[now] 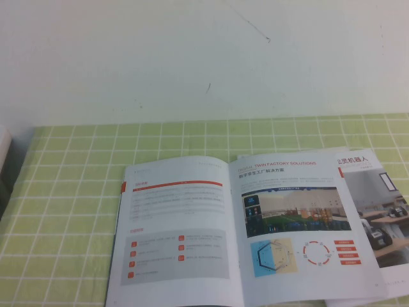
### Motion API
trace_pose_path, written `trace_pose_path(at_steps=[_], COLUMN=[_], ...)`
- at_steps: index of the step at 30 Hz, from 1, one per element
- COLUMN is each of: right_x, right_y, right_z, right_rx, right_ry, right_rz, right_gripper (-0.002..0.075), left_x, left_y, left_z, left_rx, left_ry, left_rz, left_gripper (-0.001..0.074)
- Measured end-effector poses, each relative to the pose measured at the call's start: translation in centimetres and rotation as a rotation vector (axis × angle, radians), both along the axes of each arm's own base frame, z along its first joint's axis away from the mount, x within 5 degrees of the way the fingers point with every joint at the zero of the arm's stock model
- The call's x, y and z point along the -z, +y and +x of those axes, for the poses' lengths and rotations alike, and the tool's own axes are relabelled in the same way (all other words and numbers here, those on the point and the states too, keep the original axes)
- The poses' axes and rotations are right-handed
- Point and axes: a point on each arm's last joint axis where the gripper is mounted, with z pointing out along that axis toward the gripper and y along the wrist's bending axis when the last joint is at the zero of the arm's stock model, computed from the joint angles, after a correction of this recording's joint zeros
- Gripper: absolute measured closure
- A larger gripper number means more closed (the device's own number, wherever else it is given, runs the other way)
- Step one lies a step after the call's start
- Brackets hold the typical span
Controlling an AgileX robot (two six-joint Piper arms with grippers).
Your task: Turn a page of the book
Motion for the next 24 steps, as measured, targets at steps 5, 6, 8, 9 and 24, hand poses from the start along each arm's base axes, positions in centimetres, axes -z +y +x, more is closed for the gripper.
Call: trace_pose_path(at_steps=[5, 6, 8, 9, 24], right_x=[0.00, 0.00, 0.00, 0.00, 0.00], right_y=[0.00, 0.00, 0.00, 0.00, -0.06], right_z=[0.00, 0.00, 0.00, 0.00, -0.01], right_rx=[0.000, 0.000, 0.000, 0.000, 0.001], right_ry=[0.000, 0.000, 0.000, 0.000, 0.002], right_rz=[0.000, 0.000, 0.000, 0.000, -0.016], right_gripper=[0.0729, 0.0729, 0.0729, 0.0729, 0.0729], left_x=[0.00, 0.00, 0.00, 0.00, 0.00], left_y=[0.00, 0.00, 0.00, 0.00, 0.00], left_z=[0.00, 0.00, 0.00, 0.00, 0.00], left_rx=[0.000, 0.000, 0.000, 0.000, 0.000], left_ry=[0.000, 0.000, 0.000, 0.000, 0.000], left_rz=[0.000, 0.000, 0.000, 0.000, 0.000], left_gripper=[0.0738, 0.0738, 0.0738, 0.0738, 0.0738])
